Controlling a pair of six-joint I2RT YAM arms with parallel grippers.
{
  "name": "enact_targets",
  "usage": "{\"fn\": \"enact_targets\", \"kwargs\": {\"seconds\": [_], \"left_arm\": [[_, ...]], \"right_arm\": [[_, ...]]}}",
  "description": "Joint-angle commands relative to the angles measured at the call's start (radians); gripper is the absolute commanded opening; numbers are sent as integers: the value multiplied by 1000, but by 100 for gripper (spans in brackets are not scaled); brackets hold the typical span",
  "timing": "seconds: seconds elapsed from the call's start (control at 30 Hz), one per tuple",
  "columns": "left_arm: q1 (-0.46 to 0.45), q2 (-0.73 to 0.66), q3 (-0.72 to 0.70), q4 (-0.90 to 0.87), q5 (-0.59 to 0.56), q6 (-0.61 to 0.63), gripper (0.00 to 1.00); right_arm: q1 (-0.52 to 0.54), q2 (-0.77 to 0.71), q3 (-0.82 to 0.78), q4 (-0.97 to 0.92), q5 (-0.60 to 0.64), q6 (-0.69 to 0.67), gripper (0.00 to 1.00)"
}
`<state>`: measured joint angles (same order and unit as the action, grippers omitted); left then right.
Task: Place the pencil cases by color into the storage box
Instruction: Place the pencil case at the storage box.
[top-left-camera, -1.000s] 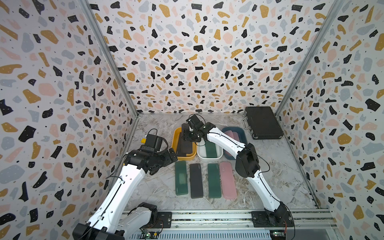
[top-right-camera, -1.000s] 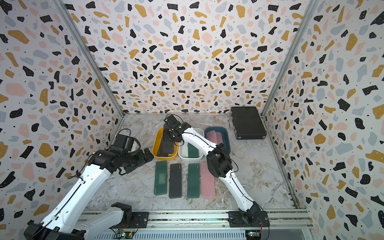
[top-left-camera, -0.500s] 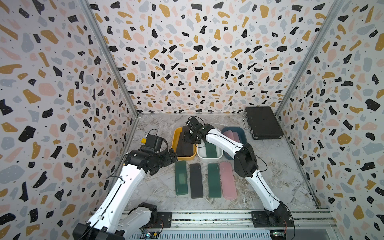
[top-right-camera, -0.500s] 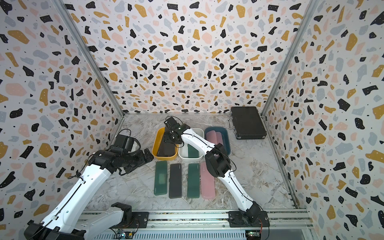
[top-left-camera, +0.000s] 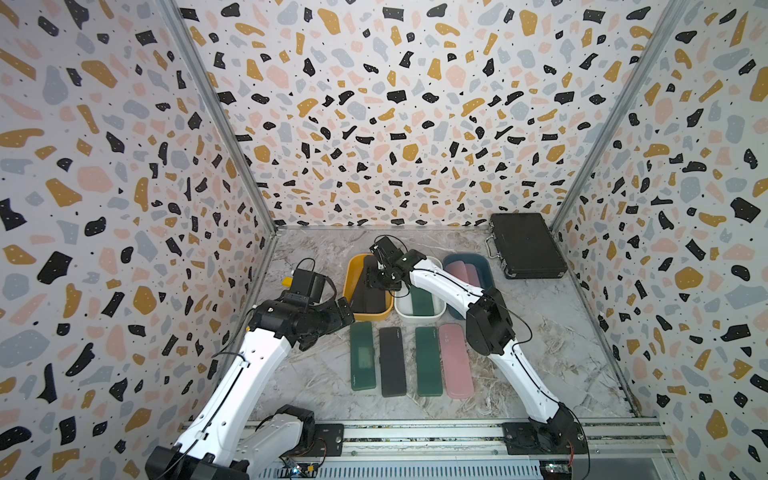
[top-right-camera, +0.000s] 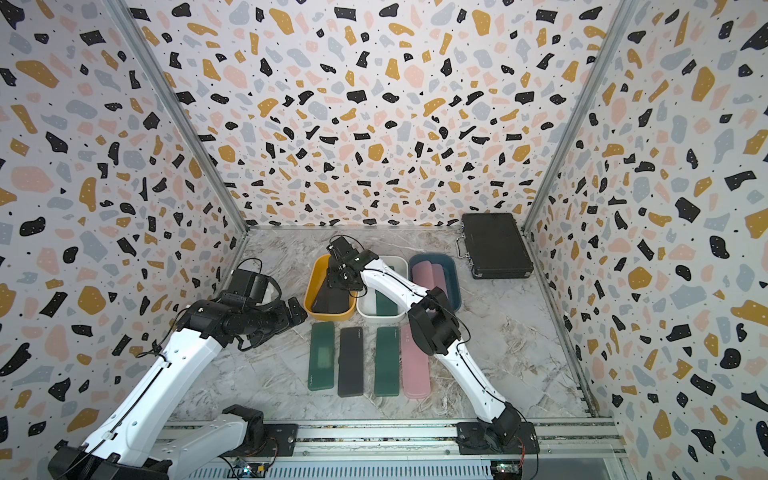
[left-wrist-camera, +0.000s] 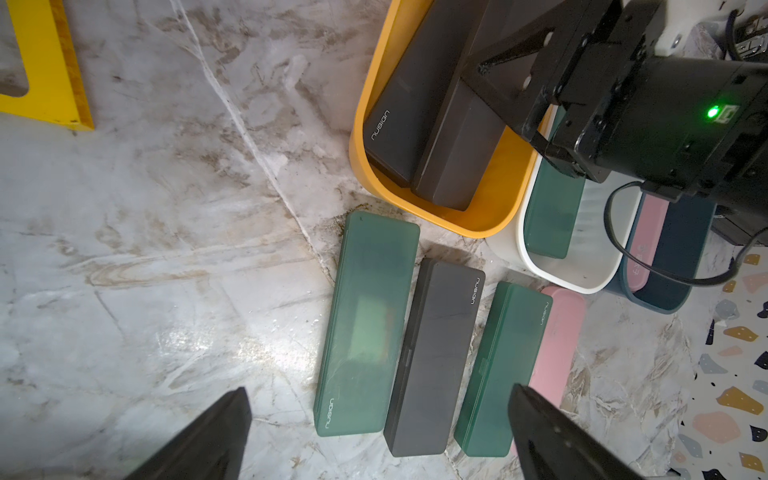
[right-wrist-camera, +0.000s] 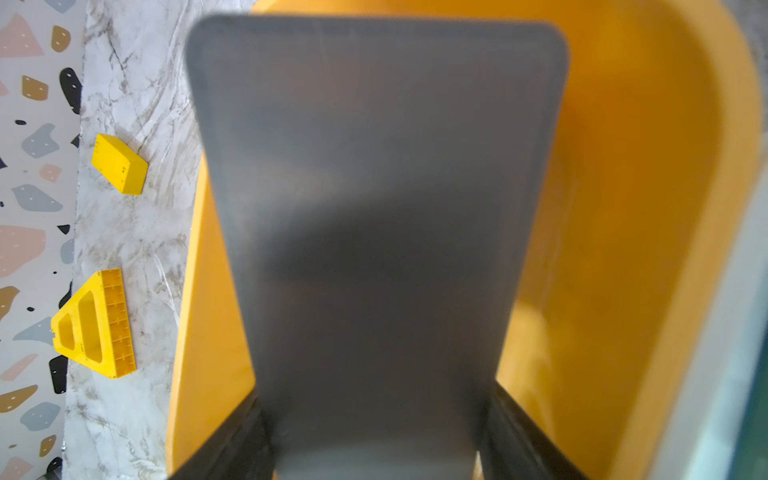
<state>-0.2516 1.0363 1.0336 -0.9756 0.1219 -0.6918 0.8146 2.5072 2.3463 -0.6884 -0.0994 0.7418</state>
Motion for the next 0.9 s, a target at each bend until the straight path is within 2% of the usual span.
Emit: {"fn": "enact_targets", "kwargs": {"seconds": [0.0, 0.47, 0.87], "left_arm": [[5, -2, -6, -12, -18, 17, 100], [5, -2, -11, -17, -7, 20, 100], [5, -6, -10, -20, -14, 22, 100]], "right_arm": [[3, 7, 42, -23, 18, 6, 67], [3, 7, 41, -33, 22, 6, 80], [3, -13, 41, -32, 23, 1, 83]]}}
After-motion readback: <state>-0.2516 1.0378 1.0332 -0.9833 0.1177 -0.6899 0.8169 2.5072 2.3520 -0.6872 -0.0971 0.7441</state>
